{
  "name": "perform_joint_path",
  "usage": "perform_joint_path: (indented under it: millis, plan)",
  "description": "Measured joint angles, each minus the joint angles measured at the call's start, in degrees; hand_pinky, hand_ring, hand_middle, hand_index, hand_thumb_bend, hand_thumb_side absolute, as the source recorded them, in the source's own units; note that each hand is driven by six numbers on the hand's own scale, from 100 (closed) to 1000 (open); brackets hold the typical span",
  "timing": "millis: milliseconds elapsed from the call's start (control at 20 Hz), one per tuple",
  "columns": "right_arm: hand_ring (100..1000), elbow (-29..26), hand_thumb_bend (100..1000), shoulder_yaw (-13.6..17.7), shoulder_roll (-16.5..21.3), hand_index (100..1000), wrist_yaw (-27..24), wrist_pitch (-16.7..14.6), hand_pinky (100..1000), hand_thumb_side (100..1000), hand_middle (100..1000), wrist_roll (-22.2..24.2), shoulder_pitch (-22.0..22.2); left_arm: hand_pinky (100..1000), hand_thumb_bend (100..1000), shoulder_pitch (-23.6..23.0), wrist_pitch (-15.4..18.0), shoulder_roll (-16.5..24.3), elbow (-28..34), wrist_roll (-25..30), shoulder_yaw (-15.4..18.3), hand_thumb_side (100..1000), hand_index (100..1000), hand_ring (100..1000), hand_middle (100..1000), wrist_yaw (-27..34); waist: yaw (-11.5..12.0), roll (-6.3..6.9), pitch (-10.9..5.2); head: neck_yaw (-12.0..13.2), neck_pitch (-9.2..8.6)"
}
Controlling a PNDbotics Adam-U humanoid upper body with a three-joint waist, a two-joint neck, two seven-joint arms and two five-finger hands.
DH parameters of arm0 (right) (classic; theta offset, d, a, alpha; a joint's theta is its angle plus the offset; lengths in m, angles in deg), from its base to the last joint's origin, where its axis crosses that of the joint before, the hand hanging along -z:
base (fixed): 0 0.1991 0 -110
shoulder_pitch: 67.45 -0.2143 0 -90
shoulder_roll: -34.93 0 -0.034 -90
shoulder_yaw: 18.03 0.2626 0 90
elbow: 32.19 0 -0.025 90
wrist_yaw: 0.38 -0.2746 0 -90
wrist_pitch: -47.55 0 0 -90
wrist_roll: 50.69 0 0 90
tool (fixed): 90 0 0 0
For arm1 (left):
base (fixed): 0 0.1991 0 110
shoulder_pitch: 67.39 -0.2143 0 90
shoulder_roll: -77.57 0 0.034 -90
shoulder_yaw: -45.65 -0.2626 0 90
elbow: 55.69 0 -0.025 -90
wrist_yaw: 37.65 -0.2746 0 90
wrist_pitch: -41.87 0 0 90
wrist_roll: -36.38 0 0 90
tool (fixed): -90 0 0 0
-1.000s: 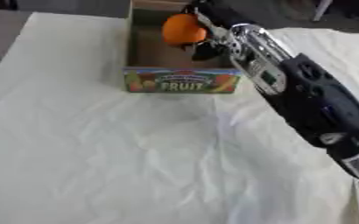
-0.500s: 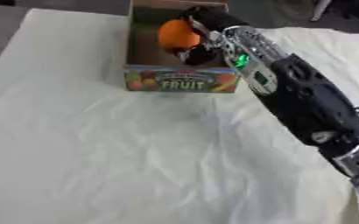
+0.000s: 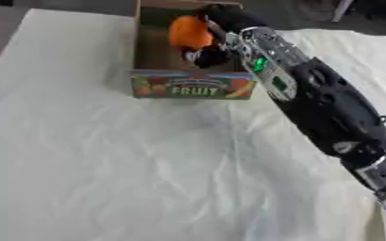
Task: Pick up objects on the table and place them in the box.
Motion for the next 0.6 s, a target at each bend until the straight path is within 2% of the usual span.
perform_joint_path:
  millis: [300, 500, 550, 600]
  plan:
    - [1000, 0.0, 447, 0.4, 0.0, 988, -0.9, 0.5, 914, 742, 845, 0.7, -0.1, 324, 100, 0.0, 0.0, 0.0, 0.0, 0.0, 0.0, 722, 718, 365, 637, 0.0, 0.0, -0.02, 0.0, -0.3, 0.0]
    - [1000, -0.3, 372, 0.7, 0.0, 979, -1.9, 0.9, 918, 738, 829, 0.3, -0.1, 325, 100, 0.0, -0.2, -0.2, 0.0, 0.1, 0.0, 723, 718, 366, 638, 0.0, 0.0, -0.02, 0.06, -0.4, 0.0]
    - [1000, -0.7, 309, 0.8, 0.1, 975, -2.4, 1.2, 922, 739, 818, 0.0, 0.0, 325, 100, 0.0, -0.2, -0.4, 0.0, 0.0, 0.0, 724, 718, 366, 638, 0.1, -0.1, 0.01, 0.06, -0.4, 0.01]
    - [1000, -1.7, 299, 0.9, 0.4, 976, -3.1, 1.5, 923, 740, 816, -0.5, 0.2, 325, 100, 0.0, -0.3, -0.5, 0.0, 0.0, 0.0, 724, 718, 366, 638, 0.1, -0.2, 0.04, 0.06, -0.3, 0.03]
